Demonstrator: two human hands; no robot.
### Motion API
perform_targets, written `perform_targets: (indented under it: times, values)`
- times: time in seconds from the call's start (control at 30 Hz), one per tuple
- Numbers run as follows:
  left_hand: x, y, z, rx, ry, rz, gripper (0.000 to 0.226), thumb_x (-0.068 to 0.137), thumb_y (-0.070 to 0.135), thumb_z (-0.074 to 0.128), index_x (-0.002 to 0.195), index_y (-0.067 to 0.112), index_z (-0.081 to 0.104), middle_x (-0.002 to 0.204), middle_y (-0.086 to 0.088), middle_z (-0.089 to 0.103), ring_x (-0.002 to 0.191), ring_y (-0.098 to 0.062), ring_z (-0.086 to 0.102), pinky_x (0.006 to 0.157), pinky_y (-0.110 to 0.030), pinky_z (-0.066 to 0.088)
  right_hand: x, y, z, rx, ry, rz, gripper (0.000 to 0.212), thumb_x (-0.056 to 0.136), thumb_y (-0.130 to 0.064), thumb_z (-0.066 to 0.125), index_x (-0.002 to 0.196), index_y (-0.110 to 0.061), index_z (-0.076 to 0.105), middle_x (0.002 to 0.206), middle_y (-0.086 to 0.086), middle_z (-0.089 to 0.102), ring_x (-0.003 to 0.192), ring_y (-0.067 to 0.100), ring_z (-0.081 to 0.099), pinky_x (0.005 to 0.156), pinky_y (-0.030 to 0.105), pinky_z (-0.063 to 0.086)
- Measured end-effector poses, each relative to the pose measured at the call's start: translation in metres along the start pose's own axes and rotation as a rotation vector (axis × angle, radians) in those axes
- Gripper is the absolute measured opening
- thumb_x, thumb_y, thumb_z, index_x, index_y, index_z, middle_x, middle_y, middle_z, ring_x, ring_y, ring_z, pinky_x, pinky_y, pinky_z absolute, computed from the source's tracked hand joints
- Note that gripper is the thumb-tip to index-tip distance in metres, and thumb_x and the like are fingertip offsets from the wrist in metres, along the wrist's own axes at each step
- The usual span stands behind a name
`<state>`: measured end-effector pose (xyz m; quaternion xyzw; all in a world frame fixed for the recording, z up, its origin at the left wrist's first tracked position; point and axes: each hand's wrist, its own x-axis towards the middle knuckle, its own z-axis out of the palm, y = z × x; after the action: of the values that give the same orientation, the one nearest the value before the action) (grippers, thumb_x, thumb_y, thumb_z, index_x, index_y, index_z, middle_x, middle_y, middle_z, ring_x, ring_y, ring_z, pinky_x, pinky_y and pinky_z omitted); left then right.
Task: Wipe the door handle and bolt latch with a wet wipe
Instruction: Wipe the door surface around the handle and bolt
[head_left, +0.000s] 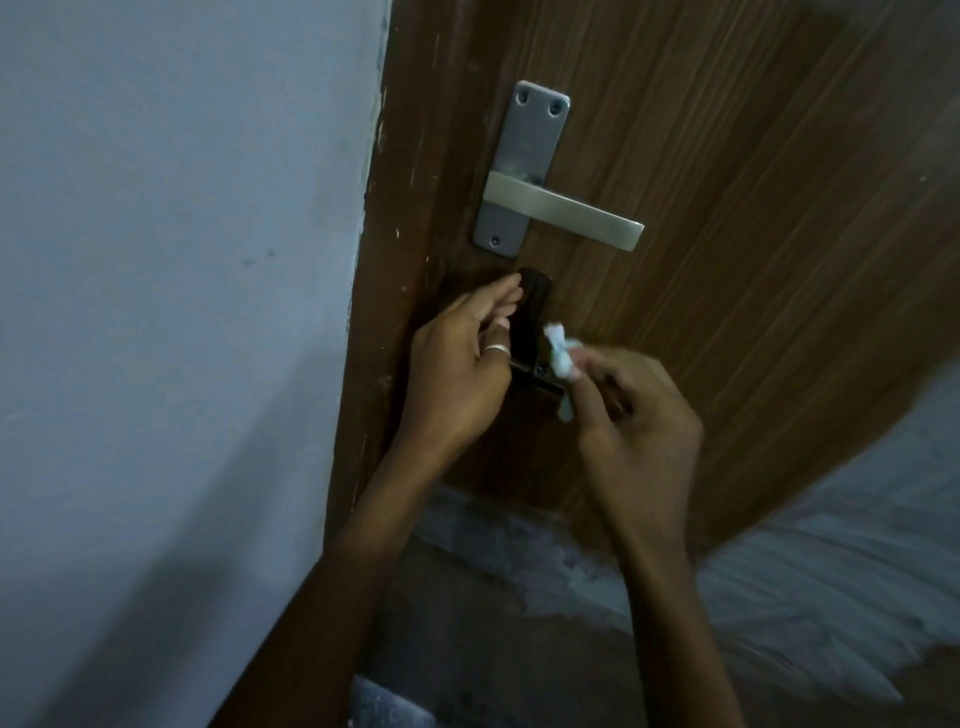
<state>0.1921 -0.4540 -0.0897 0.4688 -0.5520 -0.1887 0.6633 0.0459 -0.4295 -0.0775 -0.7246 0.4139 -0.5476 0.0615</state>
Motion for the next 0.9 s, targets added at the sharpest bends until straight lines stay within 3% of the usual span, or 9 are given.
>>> perform_targets:
  times: [0.1,0.23,0.3,0.47,0.63,0.73,0.83,0.9]
  values:
    - [0.002,-0.004,-0.006,0.015,-0.003,-0.027,0.046,0.100,0.003,0.047,0.139,0.024,0.054,0.132,0.013,0.061,0.119,0.008,0.054,0.093,-0.002,0.041,0.034,0.001,0.029,-0.240,0.026,-0.196,0.023,0.093,-0.004,0.063,0.114,-0.011,0.071,0.104,0.004,0.063,0.090,0.009,0.058,0.074,0.014,0.044]
    - [0.006,-0.006,-0.012,0.022,-0.005,-0.053,0.050,0.098,-0.003,0.045,0.139,0.023,0.055,0.131,0.013,0.063,0.118,0.008,0.056,0.098,-0.007,0.043,0.046,0.000,0.058,-0.544,-0.007,-0.298,0.042,0.093,-0.009,0.062,0.135,-0.009,0.059,0.116,0.013,0.056,0.100,0.022,0.053,0.072,0.021,0.042]
    - [0.009,-0.006,-0.016,0.000,-0.019,-0.070,0.051,0.097,-0.005,0.043,0.140,0.020,0.055,0.131,0.011,0.063,0.118,0.005,0.057,0.101,-0.013,0.045,0.032,0.005,0.062,-0.595,-0.046,-0.322,0.042,0.095,-0.012,0.056,0.137,-0.008,0.057,0.124,0.013,0.054,0.105,0.022,0.051,0.073,0.020,0.038]
    - [0.011,-0.001,-0.022,0.027,-0.080,-0.078,0.051,0.098,-0.004,0.043,0.141,0.020,0.053,0.136,0.008,0.060,0.122,0.002,0.055,0.098,-0.005,0.042,0.008,0.013,0.059,-0.651,-0.174,-0.339,0.031,0.093,-0.010,0.060,0.124,-0.006,0.066,0.123,0.011,0.058,0.107,0.023,0.050,0.074,0.021,0.037]
    - [0.021,0.014,-0.027,0.163,-0.131,-0.032,0.043,0.099,0.010,0.052,0.140,0.023,0.053,0.130,0.010,0.062,0.111,0.004,0.056,0.081,0.006,0.040,-0.012,0.013,0.049,-0.567,-0.205,-0.351,0.022,0.087,-0.009,0.063,0.107,-0.007,0.072,0.114,0.010,0.063,0.101,0.023,0.056,0.072,0.026,0.046]
    - [0.034,0.025,-0.032,0.275,-0.231,0.007,0.040,0.099,0.014,0.056,0.138,0.022,0.053,0.126,0.007,0.061,0.104,0.002,0.057,0.074,0.001,0.044,-0.055,0.034,0.057,-0.456,-0.224,-0.274,0.026,0.080,-0.002,0.076,0.105,-0.009,0.073,0.110,0.006,0.064,0.099,0.020,0.058,0.076,0.023,0.047]
    - [0.042,0.030,-0.037,0.321,-0.354,-0.004,0.039,0.097,0.016,0.060,0.135,0.020,0.053,0.125,0.006,0.059,0.100,0.000,0.059,0.073,-0.007,0.049,-0.083,0.059,0.069,-0.239,-0.089,-0.118,0.022,0.083,0.005,0.071,0.100,-0.007,0.076,0.101,0.006,0.067,0.090,0.019,0.063,0.078,0.028,0.054]
    - [0.043,0.031,-0.038,0.337,-0.381,-0.009,0.039,0.095,0.017,0.062,0.133,0.020,0.052,0.121,0.007,0.058,0.097,-0.001,0.061,0.071,-0.004,0.049,-0.079,0.064,0.077,-0.157,0.049,-0.035,0.022,0.086,0.006,0.067,0.103,-0.006,0.076,0.100,0.007,0.066,0.088,0.019,0.064,0.079,0.026,0.052]
